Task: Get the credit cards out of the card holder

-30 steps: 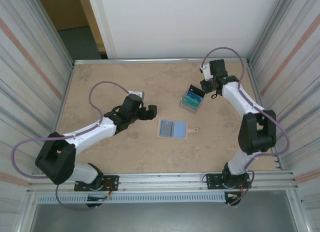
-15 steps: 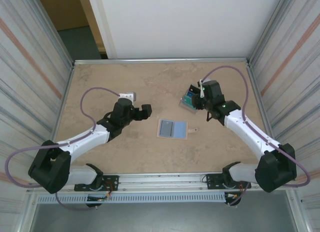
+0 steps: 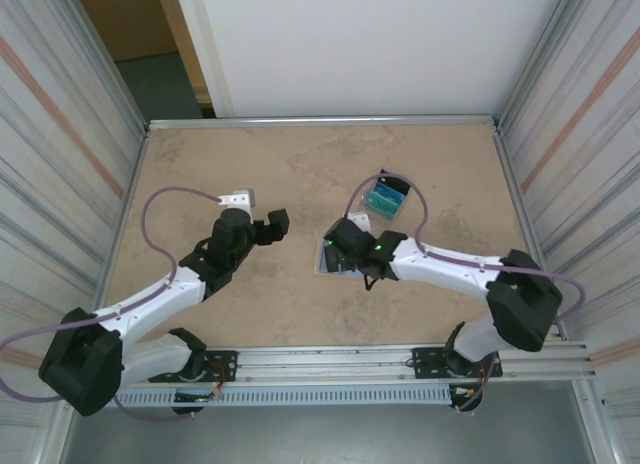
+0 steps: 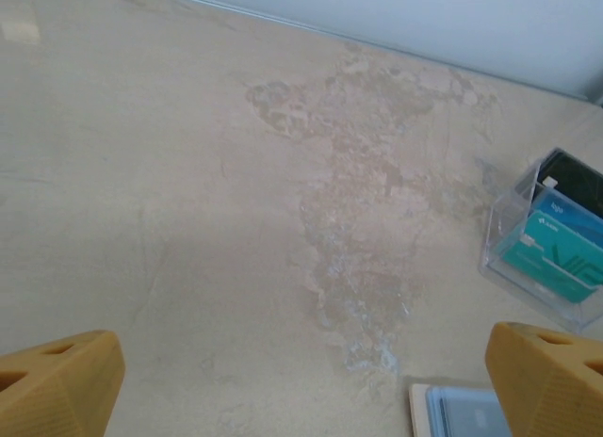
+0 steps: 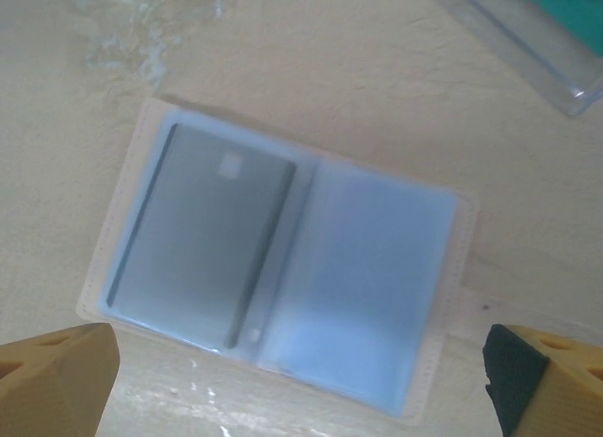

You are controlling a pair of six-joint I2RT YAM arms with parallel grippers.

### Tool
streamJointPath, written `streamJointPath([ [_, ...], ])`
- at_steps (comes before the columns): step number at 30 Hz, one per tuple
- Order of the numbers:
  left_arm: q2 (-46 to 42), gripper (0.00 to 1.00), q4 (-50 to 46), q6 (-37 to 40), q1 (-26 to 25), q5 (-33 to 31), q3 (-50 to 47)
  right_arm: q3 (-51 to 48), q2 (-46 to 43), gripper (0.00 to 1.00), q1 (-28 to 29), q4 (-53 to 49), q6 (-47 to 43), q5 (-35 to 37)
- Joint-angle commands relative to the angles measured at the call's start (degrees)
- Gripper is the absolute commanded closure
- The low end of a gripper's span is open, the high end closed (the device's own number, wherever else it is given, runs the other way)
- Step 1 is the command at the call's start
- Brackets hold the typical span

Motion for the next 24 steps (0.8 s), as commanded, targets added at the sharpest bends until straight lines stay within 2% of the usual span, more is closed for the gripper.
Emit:
streamJointPath([
  [1, -2.38, 0.01, -1.32, 0.73, 1.04, -3.74, -1.57, 4.91, 3.49, 0.01, 2.32, -3.13, 4.54, 4.05],
  [8, -6.32, 0.01, -3.24, -0.5, 3.18, -4.23, -3.75, 10.59, 10.7, 0.01, 4.07, -3.28, 2.08, 0.65],
  [13, -8.89, 0.01, -4.65, -0.67, 4.39, -4.68, -4.84, 13.44, 14.09, 0.01, 5.34, -4.34, 1.89, 2.44],
  [16, -9.66, 0.01, -4.92, -0.62, 5.01, -4.68, -5.32, 14.94, 16.27, 0.04, 5.05, -5.21, 1.27, 0.81],
  [17, -9.66, 0.01, -4.85, -0.62, 5.1, -4.54, -5.38, 15.17, 16.92, 0.06, 4.96, -5.3, 1.29, 0.5],
  [18, -9.66, 0.01, -4.93, -0.69, 5.25, -4.44, -5.36, 15.39, 17.4, 0.15, 4.89, -5.07, 1.11, 0.05],
  [19, -9.57, 0.01, -4.94, -0.74, 5.37, -4.22, -5.32, 15.46, 17.94, 0.35, 4.71, -5.0, 1.18, -0.21],
  [20, -9.5, 0.01, -4.94, -0.75, 5.47, -3.97, -5.35, 15.5, 18.3, 0.5, 4.68, -4.97, 1.53, -0.05],
  [22, -9.3, 0.01, -5.03, -0.81, 5.56, -3.72, -5.22, 15.37, 18.74, 0.27, 4.45, -4.97, 1.93, 0.2],
  [23, -9.22, 0.01, -5.03, -0.82, 5.61, -3.6, -5.23, 15.31, 18.92, 0.2, 4.41, -4.97, 2.16, 0.26],
  [24, -9.14, 0.01, -5.03, -0.88, 5.63, -3.48, -5.23, 15.24, 19.02, 0.2, 4.35, -4.97, 2.21, 0.25],
])
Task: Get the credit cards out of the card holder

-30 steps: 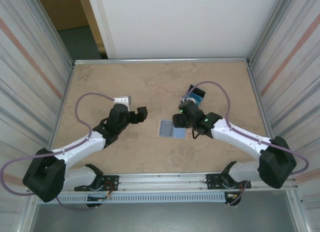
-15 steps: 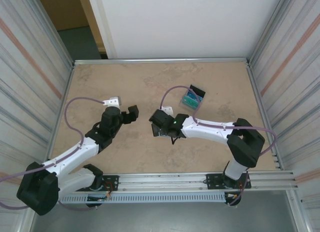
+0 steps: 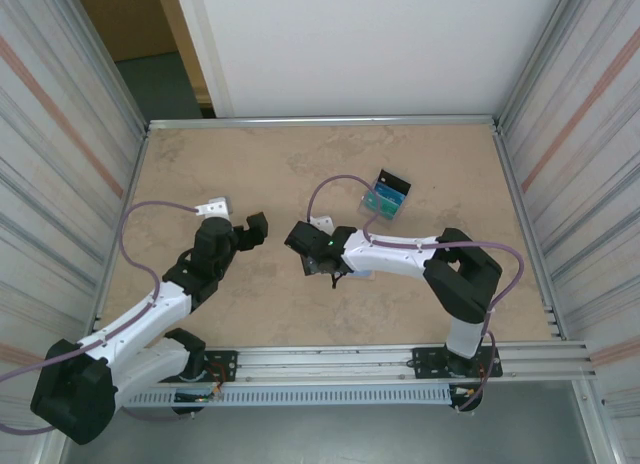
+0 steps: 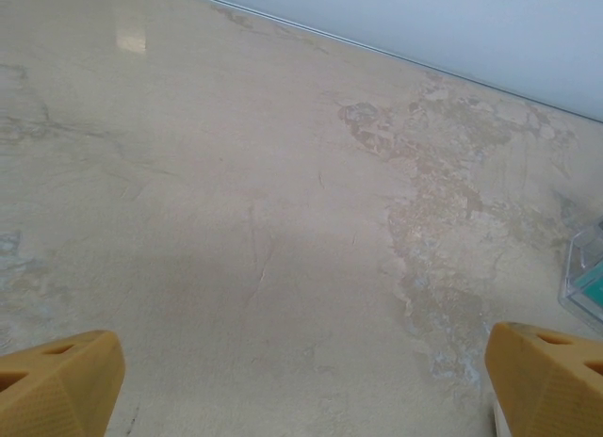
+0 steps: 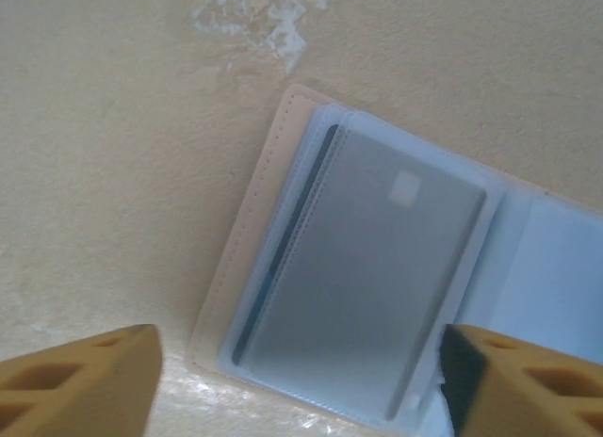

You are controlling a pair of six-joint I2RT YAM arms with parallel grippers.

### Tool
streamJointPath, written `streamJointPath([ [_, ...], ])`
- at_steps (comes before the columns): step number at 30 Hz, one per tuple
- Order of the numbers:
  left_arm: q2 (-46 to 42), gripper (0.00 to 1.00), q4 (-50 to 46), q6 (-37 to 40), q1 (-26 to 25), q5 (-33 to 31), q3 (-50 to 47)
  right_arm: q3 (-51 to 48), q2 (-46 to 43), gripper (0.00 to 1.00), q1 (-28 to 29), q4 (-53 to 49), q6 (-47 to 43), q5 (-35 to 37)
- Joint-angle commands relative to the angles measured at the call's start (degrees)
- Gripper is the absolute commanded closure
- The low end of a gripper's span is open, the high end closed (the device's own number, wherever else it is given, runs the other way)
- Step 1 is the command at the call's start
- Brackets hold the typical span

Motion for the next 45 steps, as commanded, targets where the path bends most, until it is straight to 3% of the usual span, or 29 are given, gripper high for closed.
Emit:
streamJointPath([
  [1, -0.43, 0.01, -0.83, -0.61, 0.5, -0.72, -0.25, 0.86, 1.06, 0.21, -0.48, -1.54, 1.16, 0.71],
  [4, -0.13, 0.01, -0.8, -0.74, 0.59, -0.77, -0.14, 0.24, 1.46, 0.23, -0.74, -0.93, 1.37, 0.91],
  [6, 0.2, 0.01, -0.59, -0.8, 0.59, -0.65, 0.05, -0.15, 1.46, 0.32, -0.95, -0.36, 1.44, 0.67],
  [25, 2.84, 0.01, -0.35, -0.99, 0.67, 0.77, 1.43, -4.21, 2.38, 0.46, -3.86, 4.02, 1.66, -5.05],
  [45, 1.91, 0.01, -1.35, -0.13, 0.67, 1.41, 2.66, -9.26, -4.73, 0.67, -5.72, 6.0, -0.05, -6.87],
])
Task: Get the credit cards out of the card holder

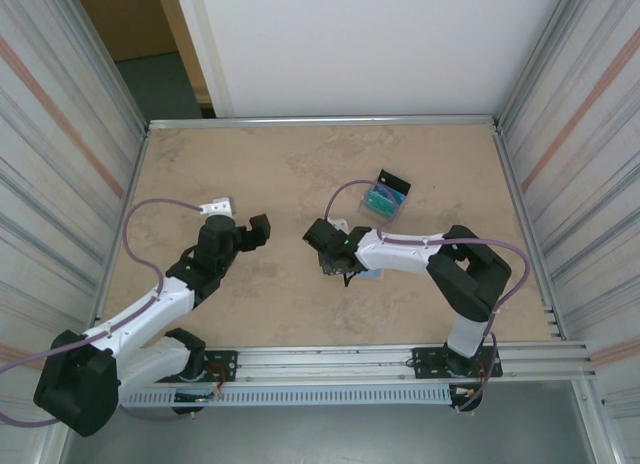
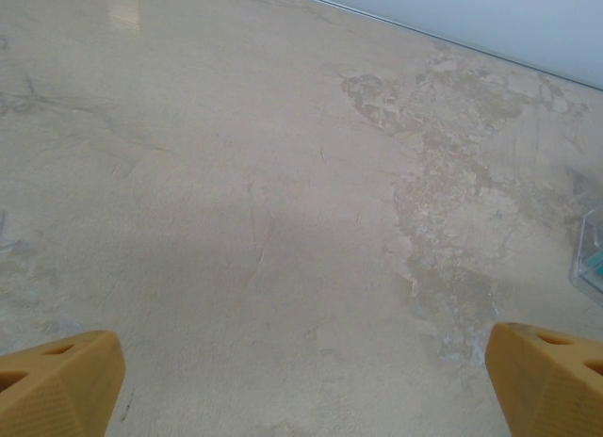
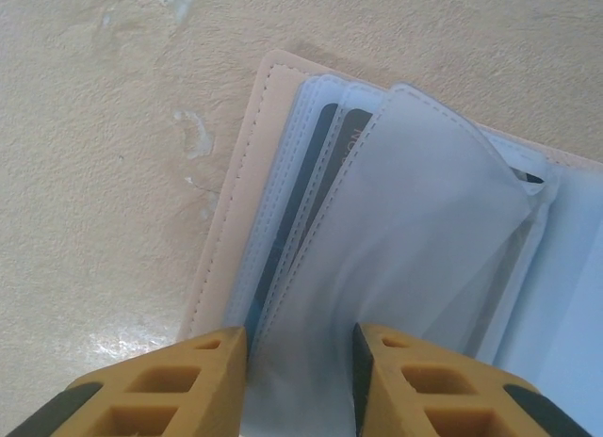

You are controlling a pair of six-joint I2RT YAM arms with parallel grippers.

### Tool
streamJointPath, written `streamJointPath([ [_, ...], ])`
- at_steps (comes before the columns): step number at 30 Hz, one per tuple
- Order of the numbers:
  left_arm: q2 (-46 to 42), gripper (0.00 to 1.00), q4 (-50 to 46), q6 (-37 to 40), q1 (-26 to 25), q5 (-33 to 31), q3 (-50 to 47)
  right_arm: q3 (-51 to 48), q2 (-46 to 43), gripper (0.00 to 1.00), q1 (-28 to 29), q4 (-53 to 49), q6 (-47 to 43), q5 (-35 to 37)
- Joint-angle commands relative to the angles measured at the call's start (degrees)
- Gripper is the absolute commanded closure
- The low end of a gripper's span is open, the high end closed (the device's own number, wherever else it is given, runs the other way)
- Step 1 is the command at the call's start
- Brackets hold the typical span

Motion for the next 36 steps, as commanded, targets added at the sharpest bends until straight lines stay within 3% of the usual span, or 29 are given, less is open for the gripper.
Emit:
streamJointPath([
  [1, -1.01, 0.01, -0.41, 0.12, 0.39, -0.08, 1.77, -0.97, -2.4, 0.67, -0.48, -0.85, -0.39, -1.05],
  [11, -2.05, 0.01, -0.33, 0.26, 0.32, 0.98, 1.76, -3.43, -4.66, 0.62, -0.15, 4.61, -5.88, -13.62],
  [13, -2.42, 0.01, -0.09, 0.14, 0.23, 0.98, 1.67, -3.12, -4.66, 0.57, 0.51, 2.59, -6.51, -12.46],
  [24, -2.16, 0.01, 0.46, 0.47, 0.04, 0.79, 1.98, 2.63, -2.85, 0.56, 5.11, -7.61, -5.95, 1.57],
  [36, -2.2, 0.01, -0.5, 0.16, 0.04, 0.33, 2.07, 3.71, 0.38, 0.7, 6.04, -5.1, -4.58, -1.83],
])
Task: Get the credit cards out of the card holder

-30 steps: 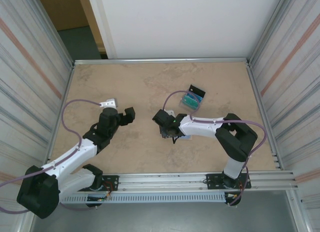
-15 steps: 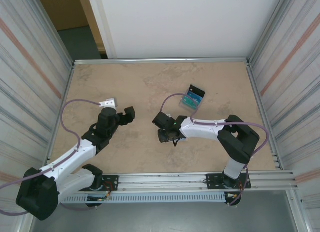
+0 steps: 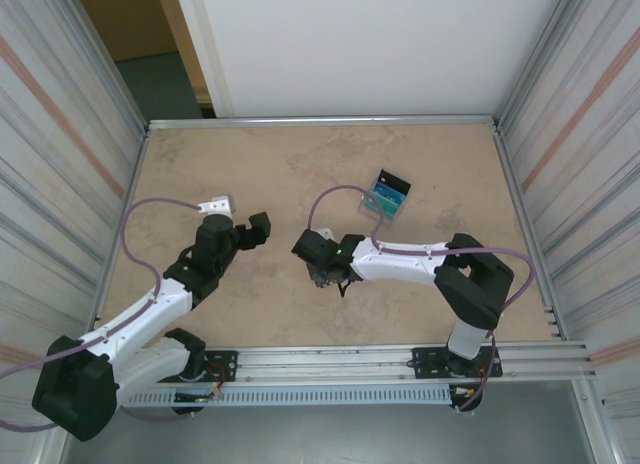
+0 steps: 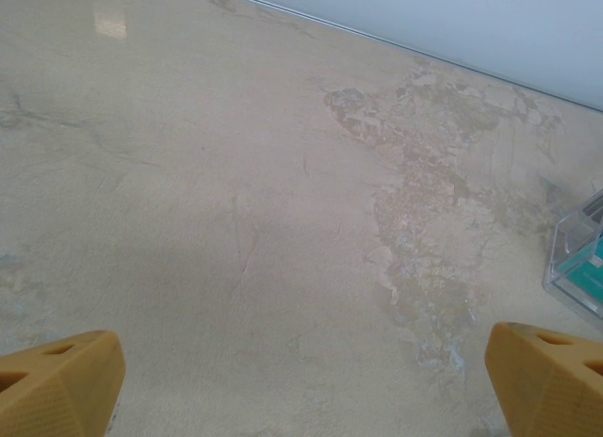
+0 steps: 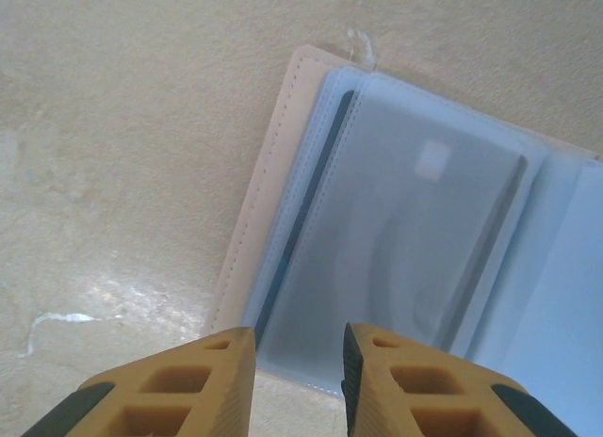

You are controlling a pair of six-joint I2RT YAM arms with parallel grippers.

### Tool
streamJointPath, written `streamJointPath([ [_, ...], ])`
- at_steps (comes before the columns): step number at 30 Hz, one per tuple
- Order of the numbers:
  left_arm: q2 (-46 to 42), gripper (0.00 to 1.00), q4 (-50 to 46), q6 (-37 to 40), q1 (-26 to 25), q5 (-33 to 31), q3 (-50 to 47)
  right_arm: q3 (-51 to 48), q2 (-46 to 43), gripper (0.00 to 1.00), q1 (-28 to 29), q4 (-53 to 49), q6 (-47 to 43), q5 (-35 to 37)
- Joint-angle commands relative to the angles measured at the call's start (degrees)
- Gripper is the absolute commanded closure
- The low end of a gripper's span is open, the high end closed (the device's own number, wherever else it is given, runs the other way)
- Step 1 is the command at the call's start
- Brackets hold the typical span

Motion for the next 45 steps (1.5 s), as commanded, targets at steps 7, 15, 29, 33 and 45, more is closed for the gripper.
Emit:
streamJointPath([
  [7, -0.89, 0.01, -0.9, 0.07, 0.06, -0.84, 1.61, -0.52, 3.04, 0.7, -2.09, 1.27, 0.78, -2.52],
  [15, -0.56, 0.01, -0.95, -0.18, 0.06, -0.78, 2.0, -2.6, 3.35, 0.67, -2.75, 2.35, 1.0, -5.21],
  [29, -0.2, 0.01, -1.39, -0.12, -0.11, 0.3, 2.97, -7.37, 3.12, 0.75, -4.87, 6.59, 0.93, -10.97],
  [33, 0.32, 0.01, -1.39, 2.03, -1.81, -0.38, 3.94, -8.77, 1.31, 0.77, -6.12, 8.98, 0.66, -13.46],
  [45, 4.93, 0.01, -0.33, 4.95, -7.72, -3.19, 7.49, -10.48, -5.84, 0.93, -7.97, 10.97, 0.38, -13.43],
])
